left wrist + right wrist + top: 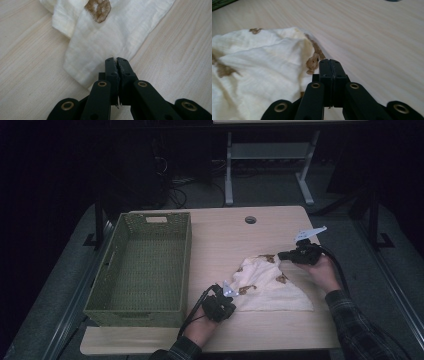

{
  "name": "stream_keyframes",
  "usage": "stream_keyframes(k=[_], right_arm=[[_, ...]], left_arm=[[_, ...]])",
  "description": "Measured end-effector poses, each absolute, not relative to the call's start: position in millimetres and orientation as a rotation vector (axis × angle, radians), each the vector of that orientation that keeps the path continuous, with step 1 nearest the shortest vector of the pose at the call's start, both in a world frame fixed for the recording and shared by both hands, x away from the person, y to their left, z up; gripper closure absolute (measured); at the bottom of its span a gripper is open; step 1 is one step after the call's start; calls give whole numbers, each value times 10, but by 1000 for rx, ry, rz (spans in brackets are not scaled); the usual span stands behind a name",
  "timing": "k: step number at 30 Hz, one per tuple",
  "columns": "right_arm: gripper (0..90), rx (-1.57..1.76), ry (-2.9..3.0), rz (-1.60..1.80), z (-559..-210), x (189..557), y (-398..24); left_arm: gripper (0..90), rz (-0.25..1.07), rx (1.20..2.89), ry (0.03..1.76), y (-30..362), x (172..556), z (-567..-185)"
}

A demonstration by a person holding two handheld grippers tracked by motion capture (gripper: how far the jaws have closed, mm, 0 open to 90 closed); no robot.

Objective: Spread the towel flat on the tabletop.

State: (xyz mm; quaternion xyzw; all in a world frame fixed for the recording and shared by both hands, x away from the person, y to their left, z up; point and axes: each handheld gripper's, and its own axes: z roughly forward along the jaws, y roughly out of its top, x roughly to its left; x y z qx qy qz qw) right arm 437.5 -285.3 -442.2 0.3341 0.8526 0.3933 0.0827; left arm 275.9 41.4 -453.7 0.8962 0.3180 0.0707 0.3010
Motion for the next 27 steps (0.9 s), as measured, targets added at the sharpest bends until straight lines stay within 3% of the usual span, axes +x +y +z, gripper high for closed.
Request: stream_keyframes(k=[14,18,27], right_arm=[[894,1079,2439,1024,-4286,4738,-3039],[773,1103,2410,1069,-4279,4765,-3069],[747,1190,2419,1076,-4459,4726,-3232]], left_arm=[[876,177,2388,841,421,2759,-4539],[874,176,2388,839,423,2761,-4541],[873,178,2389,837,418,2760,-4541]])
